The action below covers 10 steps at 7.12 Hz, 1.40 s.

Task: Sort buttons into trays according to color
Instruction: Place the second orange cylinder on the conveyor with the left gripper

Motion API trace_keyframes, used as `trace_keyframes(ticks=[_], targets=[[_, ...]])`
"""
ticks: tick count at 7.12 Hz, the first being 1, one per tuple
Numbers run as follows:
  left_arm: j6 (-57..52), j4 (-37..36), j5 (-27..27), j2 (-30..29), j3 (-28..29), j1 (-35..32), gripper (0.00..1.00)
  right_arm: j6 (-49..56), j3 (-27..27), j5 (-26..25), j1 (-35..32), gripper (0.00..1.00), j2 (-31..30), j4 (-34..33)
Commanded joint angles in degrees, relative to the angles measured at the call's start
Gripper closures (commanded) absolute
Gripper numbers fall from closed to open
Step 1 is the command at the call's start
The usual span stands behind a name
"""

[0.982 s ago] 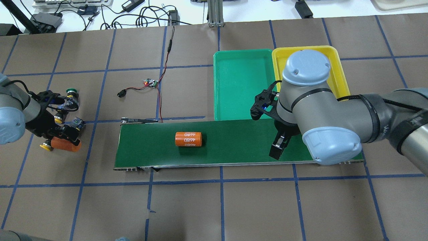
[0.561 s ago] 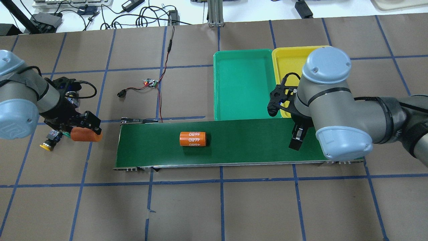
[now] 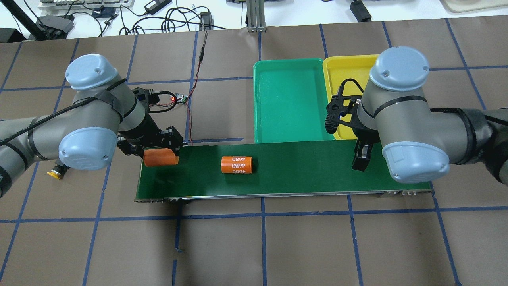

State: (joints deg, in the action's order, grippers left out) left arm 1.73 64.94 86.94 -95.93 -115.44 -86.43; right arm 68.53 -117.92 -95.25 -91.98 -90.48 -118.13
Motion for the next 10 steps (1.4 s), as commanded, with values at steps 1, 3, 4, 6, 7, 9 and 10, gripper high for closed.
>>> trace_keyframes(ticks=[1, 3, 4, 6, 7, 9, 10], targets=[[1.52, -1.65, -0.10, -1.18, -0.84, -1.37, 0.74, 3.95, 0.06, -0.29, 0.04, 0.00, 0.65, -0.17], [1.26, -3.14, -0.11, -1.71, -2.85, -1.46, 0.46, 10.03, -0.46, 0.50, 0.13, 0.00, 0.83, -1.83], [0.47, -6.20, -0.11, -1.72, -3.64, -1.46, 0.00, 10.22, -0.55, 0.51, 0.04, 0.00, 0.74, -1.84], [0.29, -5.44, -0.02, -0.05, -2.43, -1.37, 0.00, 9.87, -0.55, 0.68, 0.04, 0.00, 0.83, -1.84], [-1.10, -5.26, 0.16, -0.22, -0.68, -0.41, 0.00, 9.87, -0.55, 0.68, 0.04, 0.00, 1.09, -1.84], [-11.85, 0.59, 0.25, -2.06, 6.77, 6.49, 0.00, 9.96, -0.38, 0.68, -0.04, 0.00, 1.09, -1.84], [-18.80, 0.98, 0.42, -3.55, 9.50, 11.24, 0.00, 9.61, -0.46, 0.68, -0.13, 0.00, 0.92, -1.84]])
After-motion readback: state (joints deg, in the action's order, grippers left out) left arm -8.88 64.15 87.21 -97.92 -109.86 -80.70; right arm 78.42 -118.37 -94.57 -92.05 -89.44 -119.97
